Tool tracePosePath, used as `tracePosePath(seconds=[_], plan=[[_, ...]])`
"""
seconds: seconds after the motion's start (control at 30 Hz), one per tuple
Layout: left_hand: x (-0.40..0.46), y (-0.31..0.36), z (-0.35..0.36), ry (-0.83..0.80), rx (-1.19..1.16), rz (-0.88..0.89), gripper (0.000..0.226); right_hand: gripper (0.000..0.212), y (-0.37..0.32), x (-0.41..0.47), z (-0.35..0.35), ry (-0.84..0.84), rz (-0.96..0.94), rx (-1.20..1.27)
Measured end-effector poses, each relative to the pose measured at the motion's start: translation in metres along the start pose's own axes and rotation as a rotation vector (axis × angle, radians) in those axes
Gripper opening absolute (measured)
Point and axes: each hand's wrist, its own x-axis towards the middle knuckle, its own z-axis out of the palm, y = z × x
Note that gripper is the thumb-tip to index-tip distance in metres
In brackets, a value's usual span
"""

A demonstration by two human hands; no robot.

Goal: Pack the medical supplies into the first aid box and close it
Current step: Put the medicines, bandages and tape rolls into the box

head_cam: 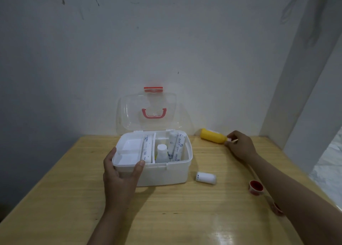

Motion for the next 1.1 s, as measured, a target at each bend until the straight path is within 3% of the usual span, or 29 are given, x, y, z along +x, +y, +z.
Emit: tracePosePath(seconds=[0.23, 0.47, 0.6, 0.83, 1.1], plan=[[0.002, -0.002, -0.003, 0.005, 0.035, -0.024, 0.080, 0.015, -0.031, -0.018, -0.027, 0.066, -0.059, 0.186], [-0.001, 0.010, -0.002, 0.005, 0.051, 0.006, 0.080, 0.014, -0.088, -0.051, -0.089, 0.105, -0.243, 0.283], [0.000, 0.008, -0.005, -0.012, 0.052, -0.012, 0.083, 0.017, -0.131, -0.072, -0.108, 0.002, -0.338, 0.402], [-0.001, 0.013, -0.006, -0.039, 0.050, -0.031, 0.084, 0.017, -0.178, -0.093, -0.080, -0.168, -0.480, 0.230], [0.001, 0.011, -0.008, -0.046, 0.084, -0.024, 0.084, 0.017, -0.189, -0.095, -0.049, -0.310, -0.453, 0.059]])
